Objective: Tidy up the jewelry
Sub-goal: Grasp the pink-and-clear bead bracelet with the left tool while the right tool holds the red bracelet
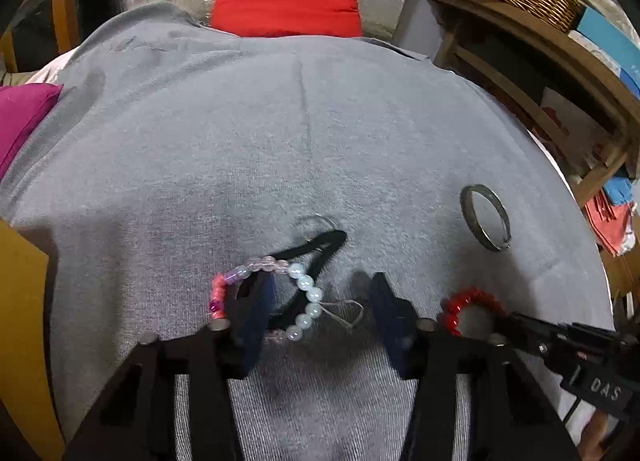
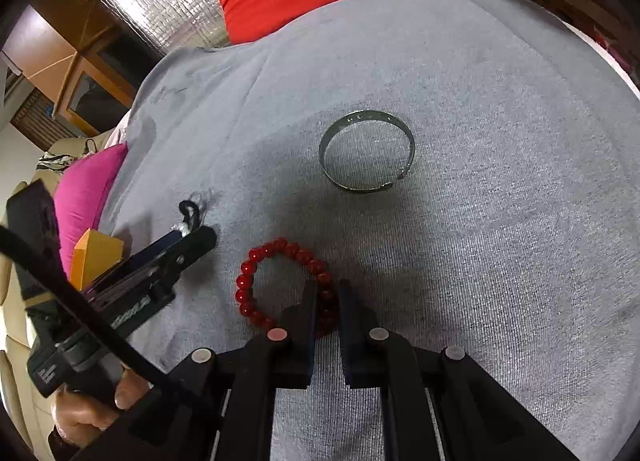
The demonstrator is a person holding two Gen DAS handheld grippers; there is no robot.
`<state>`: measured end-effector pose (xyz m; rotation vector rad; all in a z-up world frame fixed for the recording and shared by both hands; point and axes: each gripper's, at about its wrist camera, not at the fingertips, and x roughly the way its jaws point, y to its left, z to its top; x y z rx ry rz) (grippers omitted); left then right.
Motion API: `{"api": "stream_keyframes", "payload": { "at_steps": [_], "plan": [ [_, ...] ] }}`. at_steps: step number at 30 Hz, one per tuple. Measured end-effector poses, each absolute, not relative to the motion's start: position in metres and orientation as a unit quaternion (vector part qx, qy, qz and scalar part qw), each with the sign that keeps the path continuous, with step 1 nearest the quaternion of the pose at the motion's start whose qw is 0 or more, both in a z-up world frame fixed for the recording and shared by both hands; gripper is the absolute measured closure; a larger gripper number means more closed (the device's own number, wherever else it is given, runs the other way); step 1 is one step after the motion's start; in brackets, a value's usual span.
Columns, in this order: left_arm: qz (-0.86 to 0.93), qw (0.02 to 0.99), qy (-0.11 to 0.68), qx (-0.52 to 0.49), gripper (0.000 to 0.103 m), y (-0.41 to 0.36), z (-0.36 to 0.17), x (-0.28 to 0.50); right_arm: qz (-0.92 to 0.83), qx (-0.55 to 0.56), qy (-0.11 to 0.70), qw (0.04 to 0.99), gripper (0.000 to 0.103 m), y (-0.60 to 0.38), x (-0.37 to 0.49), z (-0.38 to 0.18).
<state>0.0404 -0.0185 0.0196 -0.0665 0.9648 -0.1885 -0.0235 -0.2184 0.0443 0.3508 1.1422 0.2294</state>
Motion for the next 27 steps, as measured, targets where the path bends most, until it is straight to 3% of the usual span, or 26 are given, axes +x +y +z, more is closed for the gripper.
{"api": "stream_keyframes", "payload": {
  "at_steps": [3, 4, 27],
  "plan": [
    [-0.088, 0.883, 0.460, -0.035, 0.090, -0.014, 0.019, 0.039, 0.109, 0.163, 0.537, 0.820, 0.092, -0.220, -0.025, 0.045],
    [-0.092, 0.882, 0.461, -0.037, 0.094, -0.012, 0.019, 0.038, 0.110, 0.164, 0.538, 0.820, 0.092, -0.220, -0.024, 0.045],
    [-0.167, 0.871, 0.460, 0.043, 0.095, 0.029, 0.040, -0.033, 0.106, 0.174, 0.531, 0.822, 0.092, -0.204, -0.013, 0.048]
  ]
}}
